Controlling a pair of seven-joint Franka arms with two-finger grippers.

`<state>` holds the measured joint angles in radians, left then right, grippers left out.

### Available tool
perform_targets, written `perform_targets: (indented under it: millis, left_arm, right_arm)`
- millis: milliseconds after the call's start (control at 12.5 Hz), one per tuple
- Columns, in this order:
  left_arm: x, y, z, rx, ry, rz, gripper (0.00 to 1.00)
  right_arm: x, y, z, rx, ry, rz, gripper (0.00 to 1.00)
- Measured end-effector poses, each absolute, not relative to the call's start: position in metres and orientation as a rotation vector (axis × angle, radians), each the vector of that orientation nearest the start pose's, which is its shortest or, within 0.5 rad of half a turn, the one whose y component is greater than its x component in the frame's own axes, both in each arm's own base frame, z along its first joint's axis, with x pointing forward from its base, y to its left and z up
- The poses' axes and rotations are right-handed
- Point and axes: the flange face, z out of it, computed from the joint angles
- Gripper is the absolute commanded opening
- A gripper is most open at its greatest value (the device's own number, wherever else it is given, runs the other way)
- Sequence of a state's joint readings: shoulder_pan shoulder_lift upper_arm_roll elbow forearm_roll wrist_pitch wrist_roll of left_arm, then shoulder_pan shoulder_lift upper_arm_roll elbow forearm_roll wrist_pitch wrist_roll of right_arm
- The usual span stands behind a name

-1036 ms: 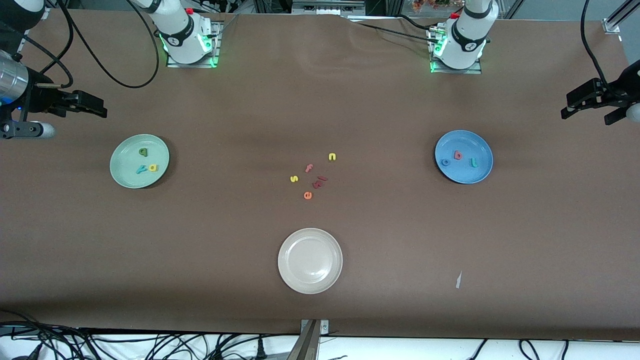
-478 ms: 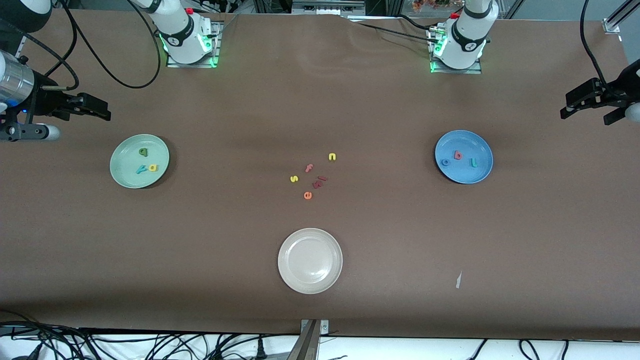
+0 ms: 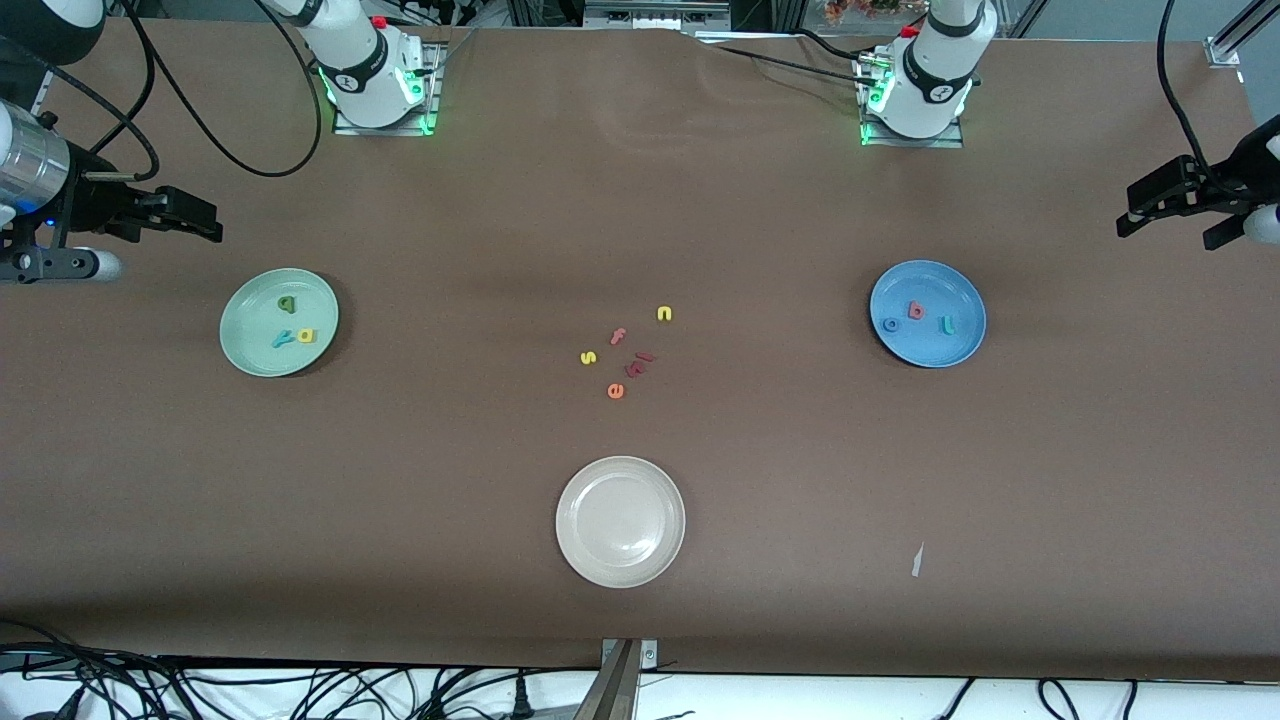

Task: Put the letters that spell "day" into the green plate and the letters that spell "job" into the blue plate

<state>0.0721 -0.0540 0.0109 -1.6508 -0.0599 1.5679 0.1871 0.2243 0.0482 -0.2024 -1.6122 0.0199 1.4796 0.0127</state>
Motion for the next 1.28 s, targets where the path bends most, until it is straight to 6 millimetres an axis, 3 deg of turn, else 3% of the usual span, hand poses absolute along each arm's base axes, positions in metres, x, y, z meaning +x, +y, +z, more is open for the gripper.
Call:
perform_targets:
  millis: [1275]
  left_arm:
    - [0.5333, 0.0367, 0.6149, -3.202, 0.170, 0.058, 1.00]
  right_arm:
    - [0.5543, 0.0184, 0.5719, -3.122, -0.018, 0.282, 1.00]
